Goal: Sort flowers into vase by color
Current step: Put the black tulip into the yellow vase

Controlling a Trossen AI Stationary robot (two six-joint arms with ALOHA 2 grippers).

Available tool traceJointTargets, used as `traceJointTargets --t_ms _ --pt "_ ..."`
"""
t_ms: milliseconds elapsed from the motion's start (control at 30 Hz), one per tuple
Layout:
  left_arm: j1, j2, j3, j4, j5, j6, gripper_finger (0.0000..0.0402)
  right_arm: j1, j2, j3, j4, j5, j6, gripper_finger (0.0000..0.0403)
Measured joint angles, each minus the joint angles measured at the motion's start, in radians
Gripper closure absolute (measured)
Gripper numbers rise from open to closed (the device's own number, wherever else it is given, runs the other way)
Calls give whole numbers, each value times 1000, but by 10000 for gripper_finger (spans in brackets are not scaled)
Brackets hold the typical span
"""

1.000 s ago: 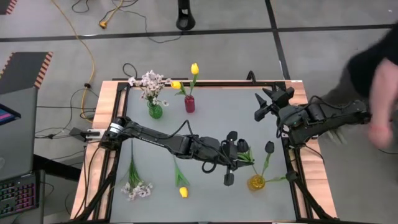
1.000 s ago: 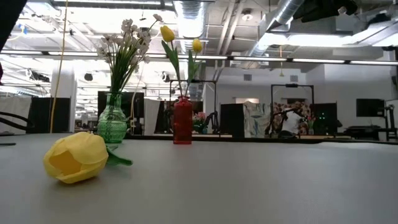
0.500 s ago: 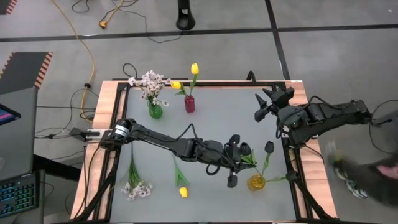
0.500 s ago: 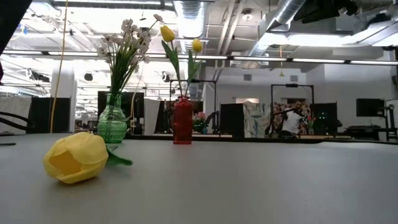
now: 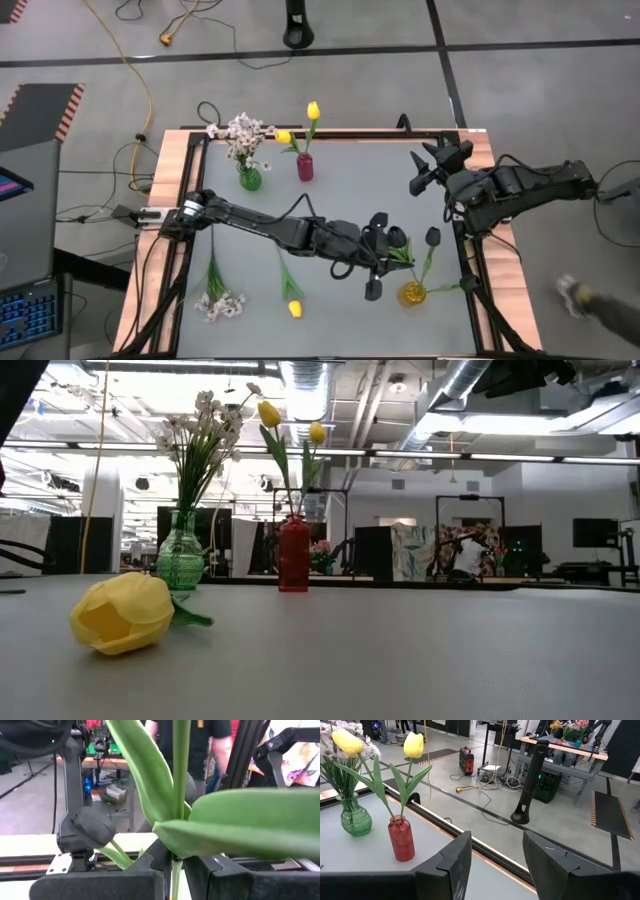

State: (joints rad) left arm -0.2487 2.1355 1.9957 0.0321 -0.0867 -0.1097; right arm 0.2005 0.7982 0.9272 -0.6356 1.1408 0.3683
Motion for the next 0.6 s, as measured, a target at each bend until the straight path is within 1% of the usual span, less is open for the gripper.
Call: traceJointTargets --t_ms 333,600 --pt "0 2 -1 -45 -5 -4 374 0 0 0 0 0 0 200" --pt "0 2 -1 -51 -4 60 374 0 0 0 0 0 0 200"
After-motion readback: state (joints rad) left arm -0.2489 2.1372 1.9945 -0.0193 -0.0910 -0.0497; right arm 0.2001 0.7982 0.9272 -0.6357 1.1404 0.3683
